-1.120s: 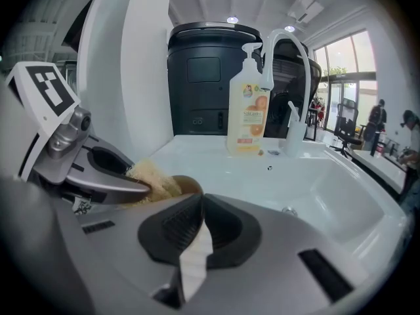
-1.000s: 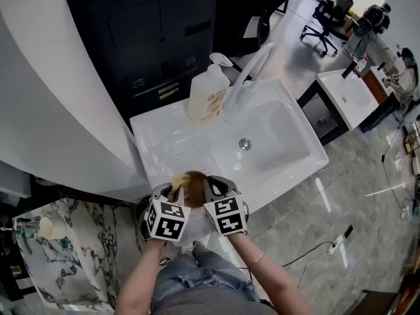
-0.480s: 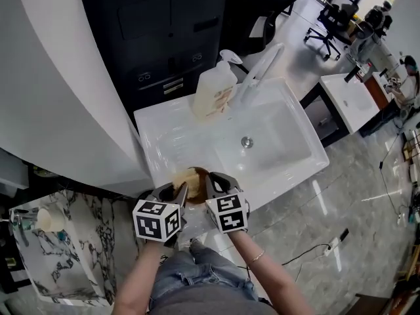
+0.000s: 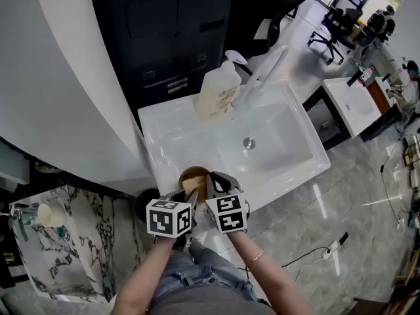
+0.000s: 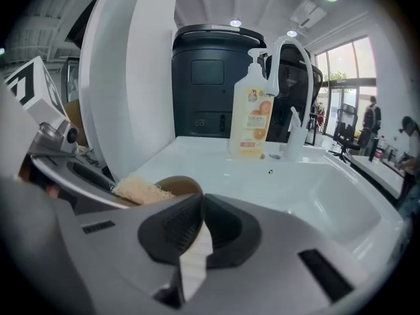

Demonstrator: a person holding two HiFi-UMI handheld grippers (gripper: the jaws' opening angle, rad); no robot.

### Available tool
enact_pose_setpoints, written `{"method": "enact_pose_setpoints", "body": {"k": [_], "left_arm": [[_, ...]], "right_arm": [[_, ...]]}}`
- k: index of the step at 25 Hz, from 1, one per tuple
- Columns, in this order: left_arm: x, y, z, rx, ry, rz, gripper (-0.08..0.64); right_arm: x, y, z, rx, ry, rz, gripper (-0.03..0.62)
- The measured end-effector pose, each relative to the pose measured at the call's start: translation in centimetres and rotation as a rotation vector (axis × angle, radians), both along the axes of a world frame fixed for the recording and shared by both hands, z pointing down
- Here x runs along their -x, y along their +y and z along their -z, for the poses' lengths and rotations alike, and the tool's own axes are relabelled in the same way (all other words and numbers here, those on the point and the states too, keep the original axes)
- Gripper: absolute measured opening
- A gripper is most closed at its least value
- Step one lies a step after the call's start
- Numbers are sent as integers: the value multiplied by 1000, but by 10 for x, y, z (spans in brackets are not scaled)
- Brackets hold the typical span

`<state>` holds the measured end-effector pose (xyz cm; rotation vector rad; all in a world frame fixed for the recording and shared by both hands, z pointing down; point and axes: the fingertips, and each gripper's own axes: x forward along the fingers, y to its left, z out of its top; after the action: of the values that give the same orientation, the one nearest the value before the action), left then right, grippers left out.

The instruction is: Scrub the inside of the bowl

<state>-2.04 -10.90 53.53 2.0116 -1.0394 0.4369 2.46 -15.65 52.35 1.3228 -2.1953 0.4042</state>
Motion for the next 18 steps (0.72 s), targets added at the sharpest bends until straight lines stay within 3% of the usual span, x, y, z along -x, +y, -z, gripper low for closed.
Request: {"method": "enact_pose_setpoints", "body": {"k": [7, 18], "left_arm": [[11, 6, -6, -32, -181, -89, 46], [41, -3, -8, -82, -316, -100, 46]], "right_arm": [[-1, 1, -1, 6, 7, 4, 25], [-1, 1, -1, 9, 7, 5, 25]]}}
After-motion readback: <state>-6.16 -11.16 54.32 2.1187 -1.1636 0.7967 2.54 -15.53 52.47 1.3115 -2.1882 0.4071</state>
